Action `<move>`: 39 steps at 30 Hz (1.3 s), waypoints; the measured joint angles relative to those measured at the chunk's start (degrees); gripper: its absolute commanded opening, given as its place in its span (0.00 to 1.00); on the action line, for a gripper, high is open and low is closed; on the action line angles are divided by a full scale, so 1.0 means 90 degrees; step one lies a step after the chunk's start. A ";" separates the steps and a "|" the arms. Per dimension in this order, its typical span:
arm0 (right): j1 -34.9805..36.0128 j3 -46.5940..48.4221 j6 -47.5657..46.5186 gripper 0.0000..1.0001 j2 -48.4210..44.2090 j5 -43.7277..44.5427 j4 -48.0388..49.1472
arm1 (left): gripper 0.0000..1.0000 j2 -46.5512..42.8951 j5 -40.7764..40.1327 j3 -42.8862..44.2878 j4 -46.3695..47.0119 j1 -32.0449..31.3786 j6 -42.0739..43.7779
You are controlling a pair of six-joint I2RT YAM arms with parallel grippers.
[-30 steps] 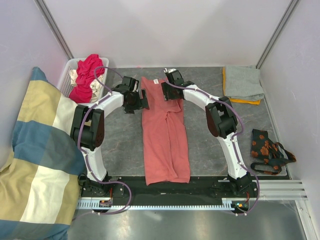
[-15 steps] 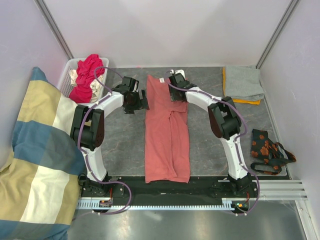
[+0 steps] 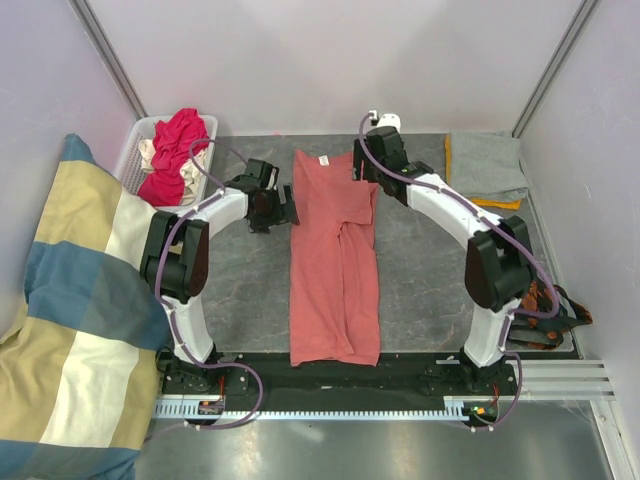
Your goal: Fold and stack the t-shirts
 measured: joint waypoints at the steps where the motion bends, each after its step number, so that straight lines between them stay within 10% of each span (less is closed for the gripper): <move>1: 0.0000 -0.0236 0.0073 0.77 -0.0216 -0.0005 0.0039 | 1.00 -0.0063 -0.0005 -0.0160 0.0056 -0.0034 -0.0046; 22: 0.0238 -0.6210 0.2144 0.76 -0.4418 -0.1659 0.0039 | 1.00 -0.3555 0.0053 -0.4243 0.0792 -0.1549 -0.1625; 39: 0.4381 -0.7475 0.5450 0.71 -0.6611 -0.0478 -0.1076 | 1.00 -0.6137 -0.0338 -0.5634 0.0148 -0.4711 -0.3844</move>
